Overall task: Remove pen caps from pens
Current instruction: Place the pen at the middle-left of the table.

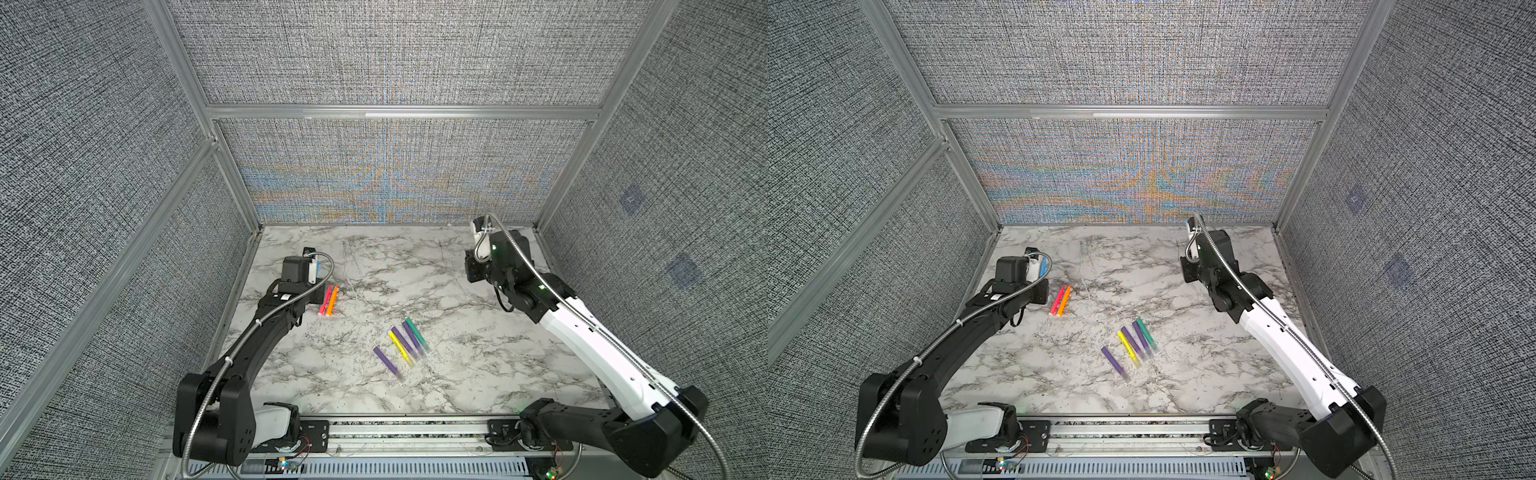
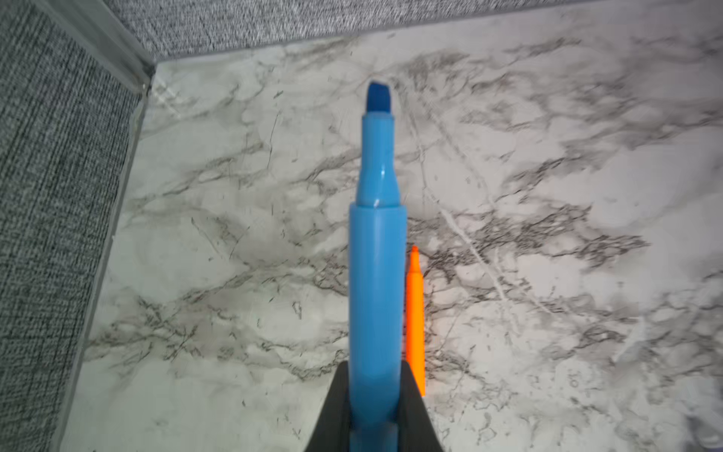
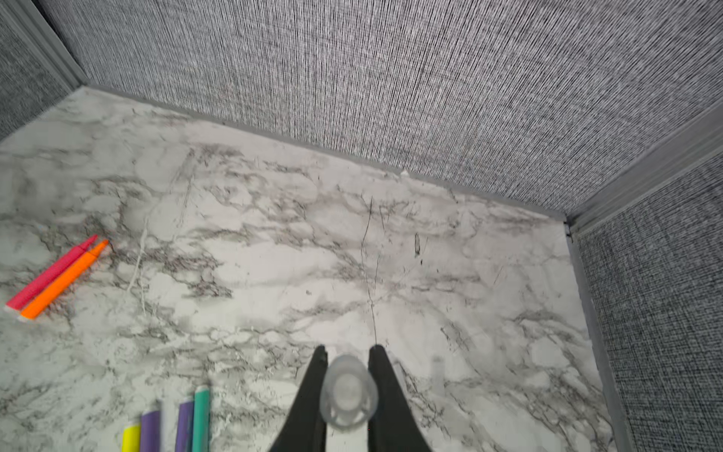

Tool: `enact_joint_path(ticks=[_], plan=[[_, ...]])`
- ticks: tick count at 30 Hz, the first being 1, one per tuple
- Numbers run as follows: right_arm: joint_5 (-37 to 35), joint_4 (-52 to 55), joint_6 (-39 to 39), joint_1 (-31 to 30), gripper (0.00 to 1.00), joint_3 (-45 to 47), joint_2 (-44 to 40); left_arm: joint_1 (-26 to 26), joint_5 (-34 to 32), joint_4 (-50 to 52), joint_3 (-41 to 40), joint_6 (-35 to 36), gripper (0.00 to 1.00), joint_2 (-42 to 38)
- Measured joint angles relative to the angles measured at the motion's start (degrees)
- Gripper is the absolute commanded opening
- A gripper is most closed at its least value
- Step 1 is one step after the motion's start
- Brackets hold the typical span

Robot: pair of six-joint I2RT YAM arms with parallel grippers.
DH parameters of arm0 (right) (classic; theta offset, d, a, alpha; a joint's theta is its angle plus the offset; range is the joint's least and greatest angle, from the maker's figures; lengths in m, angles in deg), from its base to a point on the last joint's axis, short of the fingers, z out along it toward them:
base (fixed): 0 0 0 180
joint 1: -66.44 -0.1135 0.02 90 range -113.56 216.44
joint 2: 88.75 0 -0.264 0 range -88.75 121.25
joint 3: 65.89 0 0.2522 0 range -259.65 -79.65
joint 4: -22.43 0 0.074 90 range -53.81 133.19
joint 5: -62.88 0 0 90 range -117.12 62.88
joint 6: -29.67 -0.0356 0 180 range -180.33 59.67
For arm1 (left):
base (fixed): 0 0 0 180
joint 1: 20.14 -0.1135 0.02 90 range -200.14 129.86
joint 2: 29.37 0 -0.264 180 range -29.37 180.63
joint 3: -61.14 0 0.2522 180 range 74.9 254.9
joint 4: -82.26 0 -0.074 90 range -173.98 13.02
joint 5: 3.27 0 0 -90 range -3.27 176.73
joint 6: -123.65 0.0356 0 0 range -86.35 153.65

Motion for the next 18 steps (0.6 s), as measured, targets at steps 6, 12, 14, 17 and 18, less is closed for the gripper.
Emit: enact_joint_path(ticks=[6, 12, 14, 17, 18], plan=[[0.2, 2.47, 0.04, 1.51, 0.0, 2.54, 0.7, -2.27, -3.34, 3.13, 3.74, 0.39, 0.0, 9.68], [0.68, 3.34, 0.87, 2.29, 0.0, 3.85, 1.03, -2.4, -4.81, 5.75, 6.01, 1.05, 0.05, 14.19], [1.27, 3.63, 0.87, 2.58, 0.0, 3.98, 1.03, -2.4, -4.9, 6.54, 6.56, 1.22, 0.08, 14.93], [1.79, 4.2, 0.9, 2.8, 0.0, 3.98, 1.03, -2.29, -4.96, 6.99, 7.15, 1.31, 0.11, 16.13], [1.9, 4.35, 0.9, 2.86, 0.0, 3.98, 1.03, -2.19, -4.94, 7.08, 7.26, 1.44, 0.12, 16.55]])
